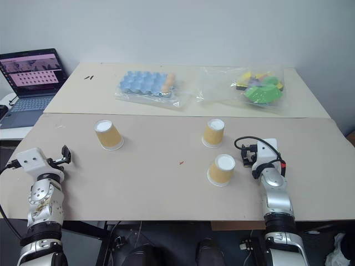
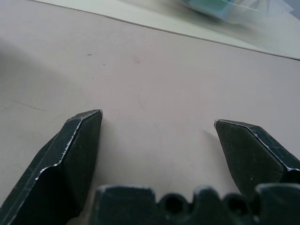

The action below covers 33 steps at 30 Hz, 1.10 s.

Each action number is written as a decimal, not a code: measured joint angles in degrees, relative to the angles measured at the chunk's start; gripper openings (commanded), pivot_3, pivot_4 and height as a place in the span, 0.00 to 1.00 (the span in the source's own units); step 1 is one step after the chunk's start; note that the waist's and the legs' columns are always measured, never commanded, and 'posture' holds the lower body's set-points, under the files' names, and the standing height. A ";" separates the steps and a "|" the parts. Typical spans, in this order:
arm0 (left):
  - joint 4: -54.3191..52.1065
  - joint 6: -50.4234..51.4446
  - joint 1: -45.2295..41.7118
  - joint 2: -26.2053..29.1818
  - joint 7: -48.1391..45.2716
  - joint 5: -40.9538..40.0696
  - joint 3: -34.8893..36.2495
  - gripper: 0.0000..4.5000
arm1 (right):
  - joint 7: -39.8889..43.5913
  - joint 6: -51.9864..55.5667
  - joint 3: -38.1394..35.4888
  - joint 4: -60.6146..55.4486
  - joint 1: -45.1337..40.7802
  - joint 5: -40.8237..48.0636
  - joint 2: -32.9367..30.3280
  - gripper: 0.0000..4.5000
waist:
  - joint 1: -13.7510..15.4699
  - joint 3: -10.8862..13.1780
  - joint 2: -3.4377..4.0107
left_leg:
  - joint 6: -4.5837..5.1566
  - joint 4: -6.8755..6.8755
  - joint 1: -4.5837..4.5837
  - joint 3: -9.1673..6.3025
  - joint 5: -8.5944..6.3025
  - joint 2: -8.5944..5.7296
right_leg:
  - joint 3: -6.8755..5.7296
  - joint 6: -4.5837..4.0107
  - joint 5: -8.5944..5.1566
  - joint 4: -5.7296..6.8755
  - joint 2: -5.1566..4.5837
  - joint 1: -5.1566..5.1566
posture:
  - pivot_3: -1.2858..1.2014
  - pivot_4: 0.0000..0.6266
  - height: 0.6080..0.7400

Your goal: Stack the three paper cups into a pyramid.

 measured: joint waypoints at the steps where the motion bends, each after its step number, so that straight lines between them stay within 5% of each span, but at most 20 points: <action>1: 0.00 0.00 0.00 0.00 0.00 0.00 0.00 1.00 | 0.00 0.00 0.00 0.00 0.00 0.00 0.00 0.99 | 0.00 0.00 0.00 | 0.00 0.00 0.00 0.00 0.00 0.00 | 0.00 0.00 0.00 0.00 0.00 0.00 | 0.52 0.24 0.94; 10: -12.07 7.31 -7.28 -1.17 -2.73 -12.18 3.66 1.00 | -0.04 -0.29 0.06 0.58 -0.22 -0.11 -0.12 0.99 | 0.08 -0.03 -0.12 | 0.01 0.06 -0.05 -0.02 0.01 0.00 | -0.01 -0.03 0.02 0.00 0.00 0.00 | 0.52 0.24 0.94; 17: -35.00 19.82 -7.47 4.98 -17.50 -20.13 -6.84 1.00 | -0.04 -0.44 -0.03 0.90 -0.19 -0.19 -0.54 0.99 | 0.14 -0.03 -0.11 | 0.01 0.06 -0.01 -0.01 0.01 -0.03 | 0.03 -0.02 0.02 -0.01 0.01 0.04 | 0.52 0.24 0.94; 21: -49.38 27.48 0.29 14.89 -31.53 -22.03 -17.90 1.00 | 2.76 -0.17 -0.13 1.18 -0.58 0.62 -2.53 0.99 | -0.05 -0.03 0.28 | 0.01 -0.11 0.09 0.12 0.01 -0.07 | 0.23 0.01 -0.01 -0.02 0.03 -0.03 | 0.52 0.24 0.94; 27: -48.80 26.95 8.20 22.76 -44.92 -16.82 -22.45 1.00 | 24.74 6.14 -3.76 2.08 0.29 9.12 -20.15 0.99 | 1.05 0.28 0.82 | 0.02 -0.10 0.02 0.14 0.01 -0.03 | 0.28 0.01 -0.03 -0.08 0.12 -0.12 | 0.52 0.24 0.94; 33: -48.34 26.05 9.57 23.19 -50.70 -15.44 -22.52 1.00 | 53.29 7.51 -2.16 3.55 4.37 11.22 -40.03 0.99 | 1.74 0.28 0.80 | 0.08 -0.15 0.05 0.12 -0.04 0.08 | 0.24 0.01 -0.05 -0.25 0.18 -0.05 | 0.52 0.24 0.94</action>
